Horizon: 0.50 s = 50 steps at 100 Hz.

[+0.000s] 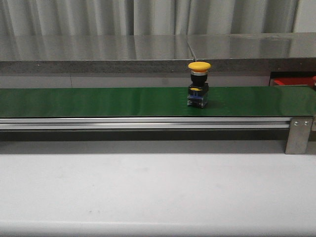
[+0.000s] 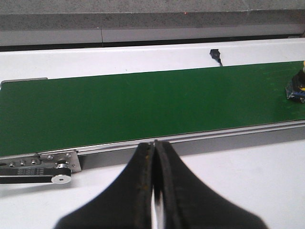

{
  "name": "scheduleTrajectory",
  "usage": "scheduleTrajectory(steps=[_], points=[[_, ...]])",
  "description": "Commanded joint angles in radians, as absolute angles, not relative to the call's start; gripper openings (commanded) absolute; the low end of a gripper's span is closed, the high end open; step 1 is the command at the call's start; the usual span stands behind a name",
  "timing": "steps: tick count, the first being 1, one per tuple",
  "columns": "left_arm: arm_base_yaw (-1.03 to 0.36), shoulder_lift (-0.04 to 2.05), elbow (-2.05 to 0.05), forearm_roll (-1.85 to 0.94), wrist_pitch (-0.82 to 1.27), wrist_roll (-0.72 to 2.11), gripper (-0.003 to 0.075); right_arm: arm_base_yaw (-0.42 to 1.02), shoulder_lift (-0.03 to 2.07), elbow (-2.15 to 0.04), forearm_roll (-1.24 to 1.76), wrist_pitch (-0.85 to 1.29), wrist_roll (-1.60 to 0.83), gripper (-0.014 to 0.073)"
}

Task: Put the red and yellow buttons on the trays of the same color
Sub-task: 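Lower the right gripper toward the yellow button on the belt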

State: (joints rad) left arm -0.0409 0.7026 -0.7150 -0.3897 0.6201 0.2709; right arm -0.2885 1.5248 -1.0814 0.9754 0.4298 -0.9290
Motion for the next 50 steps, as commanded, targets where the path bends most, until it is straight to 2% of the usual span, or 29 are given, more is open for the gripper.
scheduleTrajectory(steps=[1,50], points=[[-0.048,0.7,-0.744,-0.415,0.556,0.271,-0.002,-0.262,1.48,-1.104,0.987,0.465,-0.938,0.0585],[-0.048,0.7,-0.744,-0.415,0.556,0.271,-0.002,-0.056,1.483,-1.106,0.978,0.53,-1.008,0.0584]])
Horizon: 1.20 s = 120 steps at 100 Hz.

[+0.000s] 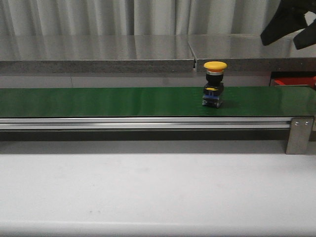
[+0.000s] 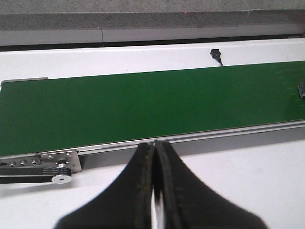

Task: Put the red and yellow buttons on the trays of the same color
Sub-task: 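Lower the right gripper toward the yellow button on the belt, then grasp the yellow button with the right gripper and lift it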

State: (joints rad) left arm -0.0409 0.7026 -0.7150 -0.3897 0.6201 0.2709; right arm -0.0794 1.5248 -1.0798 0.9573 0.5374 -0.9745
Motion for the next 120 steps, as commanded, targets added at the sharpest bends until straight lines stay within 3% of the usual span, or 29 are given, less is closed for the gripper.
scheduleTrajectory(steps=[1,76,84,96,106,120], points=[[-0.048,0.7,-0.744,-0.415,0.556,0.271,-0.002,-0.052,1.483,-1.106,0.978,0.53,-1.009,0.0584],[-0.048,0.7,-0.744,-0.415,0.556,0.271,-0.002,0.046,1.651,-1.138,1.023,0.459,-1.202,0.0577],[-0.048,0.7,-0.744,-0.415,0.556,0.271,-0.002,0.046,1.664,-1.148,1.038,0.439,-1.202,0.0496],[-0.048,0.7,-0.744,-0.415,0.556,0.271,-0.002,0.046,1.672,-1.152,1.052,0.417,-1.202,0.0223],[-0.048,0.7,-0.744,-0.415,0.556,0.271,-0.002,0.046,1.672,-1.152,1.061,0.402,-1.202,0.0045],[-0.048,0.7,-0.744,-0.415,0.556,0.271,-0.002,0.046,1.668,-1.152,1.068,0.4,-1.202,-0.0046]])
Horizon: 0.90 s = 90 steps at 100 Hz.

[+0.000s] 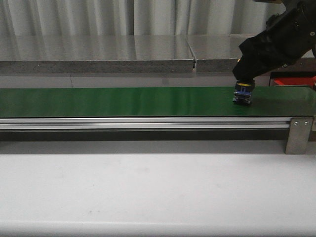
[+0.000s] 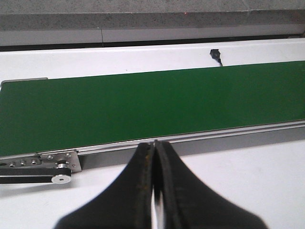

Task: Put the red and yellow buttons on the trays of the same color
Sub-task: 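Grasp the yellow button with the right gripper and lift it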

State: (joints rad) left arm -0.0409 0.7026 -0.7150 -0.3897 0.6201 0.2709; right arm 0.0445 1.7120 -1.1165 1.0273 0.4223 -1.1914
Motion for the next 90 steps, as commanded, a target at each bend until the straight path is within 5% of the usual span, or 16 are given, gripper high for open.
scheduleTrajectory(steps=[1,48,90], points=[[-0.048,0.7,-0.744,-0.415,0.556,0.271,-0.002,0.046,1.666,-1.152,1.068,0.4,-1.202,-0.0047],[-0.048,0.7,-0.744,-0.415,0.556,0.271,-0.002,0.012,1.502,-1.066,1.115,0.331,-1.2,-0.0047],[-0.048,0.7,-0.744,-0.415,0.556,0.271,-0.002,-0.182,1.359,-0.943,1.14,0.345,-1.171,-0.0047]])
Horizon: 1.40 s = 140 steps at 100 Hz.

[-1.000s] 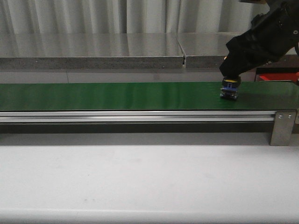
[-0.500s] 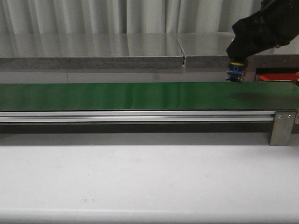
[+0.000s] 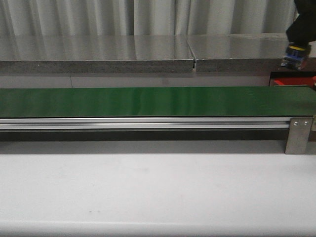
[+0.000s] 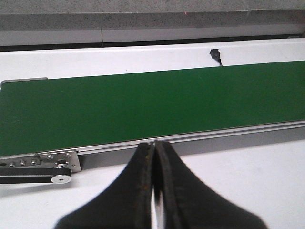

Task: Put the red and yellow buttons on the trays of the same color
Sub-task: 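Grasp the yellow button with the right gripper and lift it, then lower the yellow button into the yellow tray and open the right gripper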

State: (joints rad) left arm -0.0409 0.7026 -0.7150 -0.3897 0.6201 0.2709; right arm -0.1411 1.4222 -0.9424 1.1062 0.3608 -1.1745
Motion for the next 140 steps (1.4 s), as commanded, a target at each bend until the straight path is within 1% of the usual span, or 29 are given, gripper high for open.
scheduleTrajectory(steps=[1,19,46,60,72,91,140], points=[[-0.048,0.7,-0.744,-0.415,0.556,0.271,-0.002,-0.19,1.357,-0.941,1.14,0.345,-1.171,-0.0047],[-0.048,0.7,-0.744,-0.415,0.556,0.271,-0.002,-0.295,1.313,-0.893,1.14,0.345,-1.162,-0.0047],[-0.048,0.7,-0.744,-0.415,0.556,0.271,-0.002,-0.447,1.306,-0.857,1.142,0.334,-1.155,-0.0047],[-0.048,0.7,-0.744,-0.415,0.556,0.271,-0.002,-0.493,1.306,-0.831,1.183,0.22,-1.155,-0.0047],[-0.048,0.7,-0.744,-0.415,0.556,0.271,-0.002,-0.51,1.306,-0.786,1.256,0.087,-1.155,-0.0047],[-0.048,0.7,-0.744,-0.415,0.556,0.271,-0.002,-0.511,1.312,-0.739,1.363,-0.025,-1.155,-0.0047],[-0.048,0.7,-0.744,-0.415,0.556,0.271,-0.002,-0.511,1.496,-0.737,1.393,-0.04,-1.155,-0.0046]])
